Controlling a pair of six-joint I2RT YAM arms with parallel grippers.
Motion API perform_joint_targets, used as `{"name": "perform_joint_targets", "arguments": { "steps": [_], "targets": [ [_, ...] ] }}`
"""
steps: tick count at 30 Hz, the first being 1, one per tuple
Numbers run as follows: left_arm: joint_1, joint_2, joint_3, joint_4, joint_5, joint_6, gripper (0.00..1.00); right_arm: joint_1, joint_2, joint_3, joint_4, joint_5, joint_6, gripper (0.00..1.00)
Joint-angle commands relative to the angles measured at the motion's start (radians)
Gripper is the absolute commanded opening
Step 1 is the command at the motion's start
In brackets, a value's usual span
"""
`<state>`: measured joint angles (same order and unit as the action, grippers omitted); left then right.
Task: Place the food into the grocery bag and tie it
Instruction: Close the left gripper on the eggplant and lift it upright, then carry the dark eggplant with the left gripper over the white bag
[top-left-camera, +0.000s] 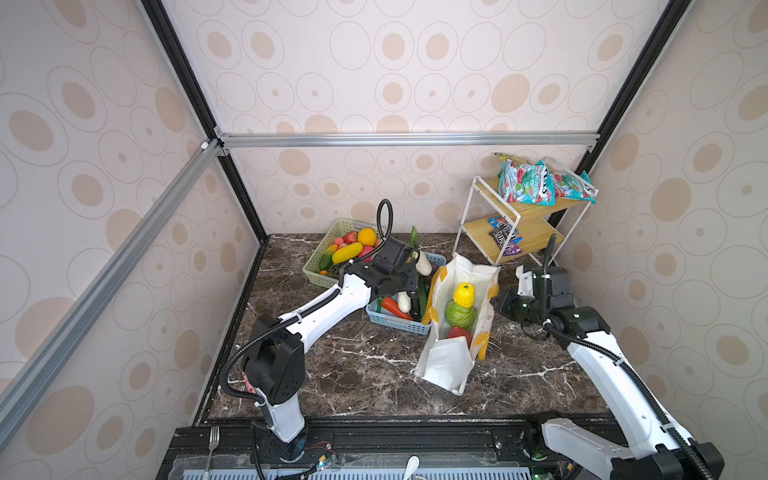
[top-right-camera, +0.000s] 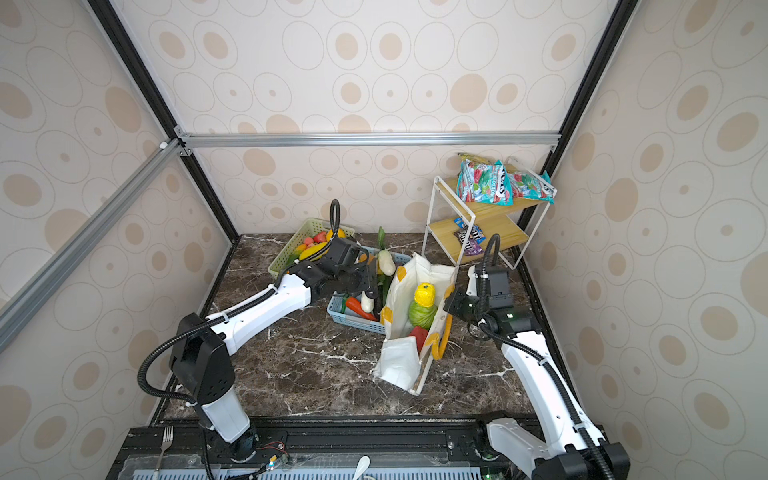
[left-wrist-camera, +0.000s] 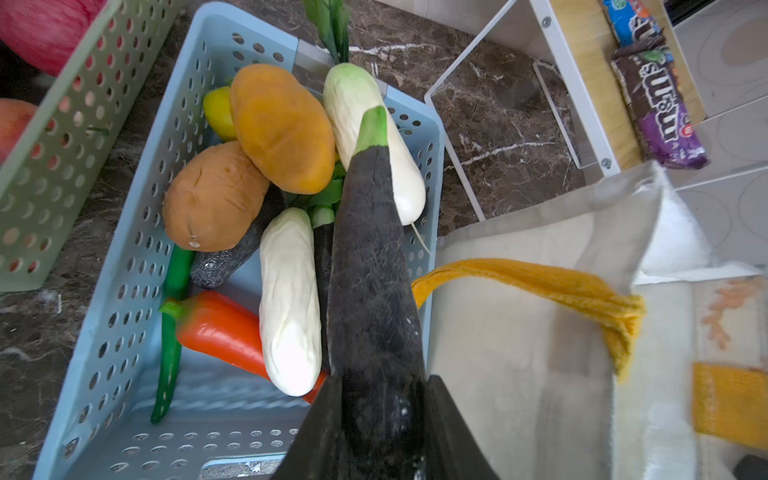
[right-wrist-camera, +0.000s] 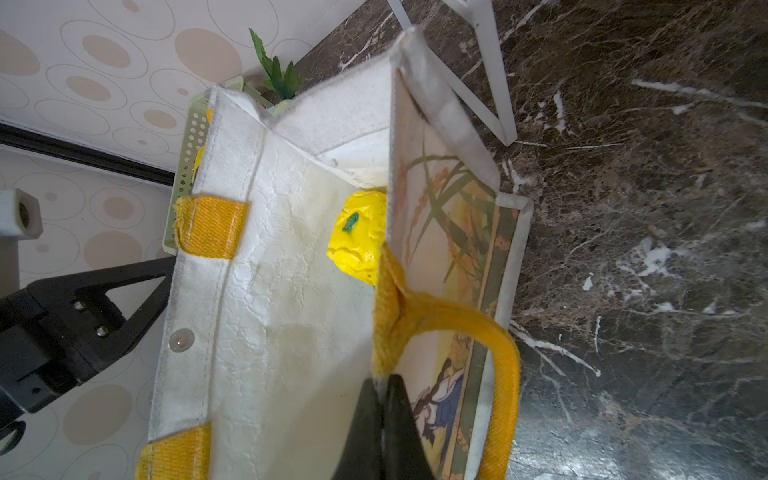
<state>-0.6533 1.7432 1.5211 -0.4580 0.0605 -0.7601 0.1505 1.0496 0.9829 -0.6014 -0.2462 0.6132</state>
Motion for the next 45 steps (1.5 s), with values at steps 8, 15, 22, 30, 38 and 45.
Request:
{"name": "perform_joint_targets", "arguments": {
  "steps": [8,15,22,30,38,45],
  "targets": [
    [0.014,-0.077,0.089,0.065,0.063,0.169,0.31,0.017,0.016,0.017,-0.003,-0.001,0.002,0.00],
    [-0.001,-0.086,0.112,0.129,0.233,0.172,0.31,0.023,0.023,0.021,-0.009,-0.001,-0.004,0.00],
    [-0.052,-0.071,0.126,0.191,0.336,0.155,0.31,0.024,0.016,0.019,-0.013,0.005,-0.006,0.00],
    [-0.116,-0.037,0.132,0.191,0.351,0.155,0.31,0.025,0.008,0.012,-0.013,0.010,-0.004,0.00],
    [-0.158,-0.030,0.105,0.129,0.324,0.215,0.31,0.024,0.018,0.018,-0.020,0.018,-0.012,0.00],
    [-0.185,-0.013,0.096,0.110,0.310,0.233,0.31,0.024,0.028,0.013,-0.012,0.014,-0.012,0.00]
  ]
}}
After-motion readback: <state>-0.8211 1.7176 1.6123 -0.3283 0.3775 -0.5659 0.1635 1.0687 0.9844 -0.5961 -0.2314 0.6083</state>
